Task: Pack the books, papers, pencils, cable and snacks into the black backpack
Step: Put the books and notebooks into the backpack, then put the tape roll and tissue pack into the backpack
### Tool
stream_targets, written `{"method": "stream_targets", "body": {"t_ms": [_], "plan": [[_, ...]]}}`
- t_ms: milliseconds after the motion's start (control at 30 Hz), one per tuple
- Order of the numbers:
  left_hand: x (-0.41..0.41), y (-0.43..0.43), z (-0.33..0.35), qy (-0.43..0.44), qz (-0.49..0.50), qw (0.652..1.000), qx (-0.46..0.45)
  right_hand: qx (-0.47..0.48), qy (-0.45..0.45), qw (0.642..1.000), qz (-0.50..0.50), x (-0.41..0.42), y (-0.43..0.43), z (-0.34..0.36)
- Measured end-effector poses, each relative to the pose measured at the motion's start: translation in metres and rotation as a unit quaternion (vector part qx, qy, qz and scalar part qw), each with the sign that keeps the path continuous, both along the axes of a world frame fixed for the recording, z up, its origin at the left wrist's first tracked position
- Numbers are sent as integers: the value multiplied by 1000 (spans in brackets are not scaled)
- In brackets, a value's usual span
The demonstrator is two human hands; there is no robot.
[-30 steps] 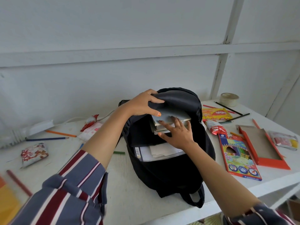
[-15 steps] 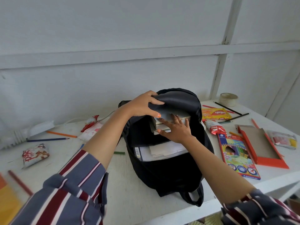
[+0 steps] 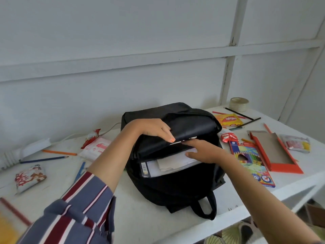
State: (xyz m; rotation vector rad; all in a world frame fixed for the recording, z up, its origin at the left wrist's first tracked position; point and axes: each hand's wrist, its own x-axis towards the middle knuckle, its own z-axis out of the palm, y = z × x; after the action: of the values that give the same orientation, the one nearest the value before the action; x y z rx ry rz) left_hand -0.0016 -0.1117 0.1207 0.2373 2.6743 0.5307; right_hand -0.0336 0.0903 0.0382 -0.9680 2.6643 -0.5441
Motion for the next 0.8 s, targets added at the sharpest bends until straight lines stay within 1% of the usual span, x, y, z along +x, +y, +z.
{"method": "stream_targets", "body": {"t_ms": [67,100,167,233,300,367,467,533,667,800], "plan": [[-3,9,2,-10,15,1000,-1,-1,-31,1000,3,12,26,9],[-7,15,5,8,21,1000,-3,-16,-47,999,-1,16,39,13],[-18,32,14,87,30,996,-13,-78,-71,994,-25,23,65,27],[-32,52,21,179,43,983,4,-144,-72,985,-63,22,89,39],[-49,78,24,247,43,966,54,-173,-47,978,-108,9,113,47],[-67,110,27,277,17,955,109,-185,-14,970,-158,-15,137,47],[-102,159,29,272,-4,945,180,-215,13,947,-239,-64,171,43],[-135,186,23,245,2,949,201,-233,15,933,-272,-100,192,39],[-208,226,2,177,42,964,195,-248,-1,918,-308,-171,225,30],[-266,252,-25,127,87,970,190,-240,-50,920,-305,-234,247,20]]}}
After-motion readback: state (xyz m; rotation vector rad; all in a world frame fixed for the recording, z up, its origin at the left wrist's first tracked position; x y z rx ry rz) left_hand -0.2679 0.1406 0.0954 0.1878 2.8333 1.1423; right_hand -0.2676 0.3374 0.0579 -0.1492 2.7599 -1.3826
